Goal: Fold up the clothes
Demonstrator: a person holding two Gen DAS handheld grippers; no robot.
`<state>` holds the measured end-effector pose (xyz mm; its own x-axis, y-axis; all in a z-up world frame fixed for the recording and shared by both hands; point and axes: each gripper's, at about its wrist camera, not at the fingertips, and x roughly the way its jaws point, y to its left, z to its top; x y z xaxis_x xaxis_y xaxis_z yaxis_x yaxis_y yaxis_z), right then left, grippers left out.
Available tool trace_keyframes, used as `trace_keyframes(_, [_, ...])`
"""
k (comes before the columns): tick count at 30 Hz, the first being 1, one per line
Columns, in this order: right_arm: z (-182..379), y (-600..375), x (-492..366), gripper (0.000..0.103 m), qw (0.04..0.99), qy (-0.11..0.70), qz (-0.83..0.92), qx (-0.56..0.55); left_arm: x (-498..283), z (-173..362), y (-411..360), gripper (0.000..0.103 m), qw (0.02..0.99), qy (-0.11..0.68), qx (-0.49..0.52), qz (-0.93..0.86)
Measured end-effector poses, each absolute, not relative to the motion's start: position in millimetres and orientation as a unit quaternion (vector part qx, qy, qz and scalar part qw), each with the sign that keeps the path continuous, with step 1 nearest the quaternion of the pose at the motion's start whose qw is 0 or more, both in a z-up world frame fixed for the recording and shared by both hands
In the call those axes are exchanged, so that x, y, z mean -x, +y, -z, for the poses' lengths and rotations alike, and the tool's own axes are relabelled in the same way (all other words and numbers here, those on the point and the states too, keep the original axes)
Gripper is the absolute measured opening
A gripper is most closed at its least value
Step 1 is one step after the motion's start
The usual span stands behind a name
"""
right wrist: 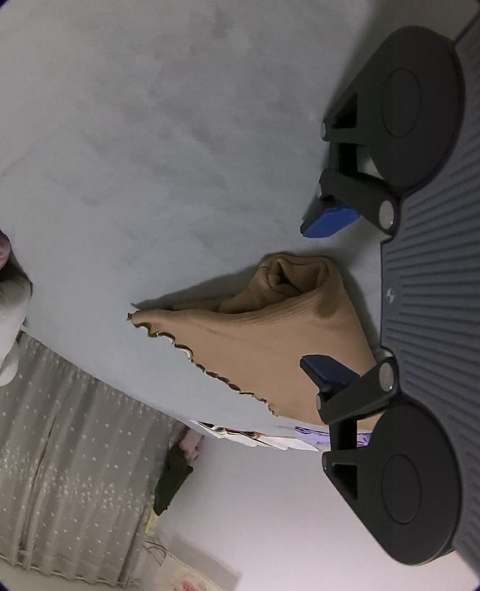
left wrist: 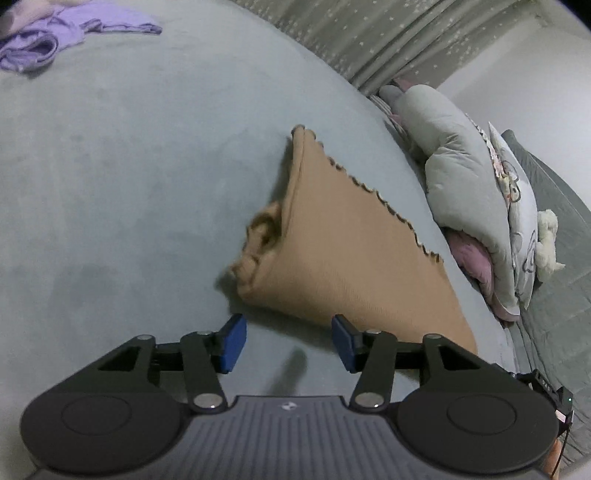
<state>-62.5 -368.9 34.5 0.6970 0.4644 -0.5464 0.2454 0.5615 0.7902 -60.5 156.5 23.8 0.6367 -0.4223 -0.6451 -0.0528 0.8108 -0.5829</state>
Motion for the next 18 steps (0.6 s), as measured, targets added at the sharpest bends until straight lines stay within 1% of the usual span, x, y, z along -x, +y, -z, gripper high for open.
trace_keyframes(1, [-33.2, -364.4, 61.2, 0.074, 0.795, 0.380, -0.069, -0.468, 59.9, -23.1, 153.6, 0.066, 0.859, 0.410, 0.288, 0.106])
trace_keyframes(3, [-30.2, -356.9, 59.1, 0.074, 0.791, 0.376, -0.071, -0.477, 56.3, -20.0, 151.4, 0.082, 0.856, 0.405, 0.303, 0.108])
trace_keyframes(5, [-28.6, -349.0, 56.8, 0.077, 0.796, 0.373, -0.067, -0.471, 50.6, -16.5, 150.5, 0.085, 0.854, 0.399, 0.317, 0.106])
trace_keyframes(6, [-28.2, -344.3, 55.9, 0.080, 0.801, 0.370, -0.064, -0.465, 46.6, -15.2, 147.9, 0.089, 0.856, 0.394, 0.320, 0.102])
trace_keyframes(7, [-27.6, -341.8, 55.2, 0.085, 0.804, 0.364, -0.064, -0.466, 43.4, -14.2, 146.1, 0.092, 0.856, 0.390, 0.323, 0.103])
trace_keyframes(8, [-27.1, -341.2, 54.2, 0.088, 0.805, 0.357, -0.064, -0.469, 40.3, -13.3, 144.4, 0.099, 0.857, 0.385, 0.327, 0.104])
trace_keyframes(9, [-26.9, -338.5, 53.5, 0.091, 0.806, 0.353, -0.063, -0.471, 36.2, -11.9, 140.5, 0.102, 0.859, 0.380, 0.330, 0.099])
trace_keyframes(11, [-25.5, -338.7, 52.0, 0.095, 0.811, 0.345, -0.059, -0.469, 29.7, -11.2, 132.8, 0.102, 0.863, 0.372, 0.329, 0.089])
trace_keyframes(13, [-24.8, -335.6, 49.9, 0.103, 0.816, 0.339, -0.058, -0.465, 25.4, -12.3, 127.3, 0.102, 0.869, 0.368, 0.321, 0.082])
trace_keyframes(18, [-22.2, -319.6, 39.3, 0.103, 0.844, 0.306, -0.039, -0.440, 14.8, -11.0, 117.6, 0.102, 0.880, 0.351, 0.310, 0.078])
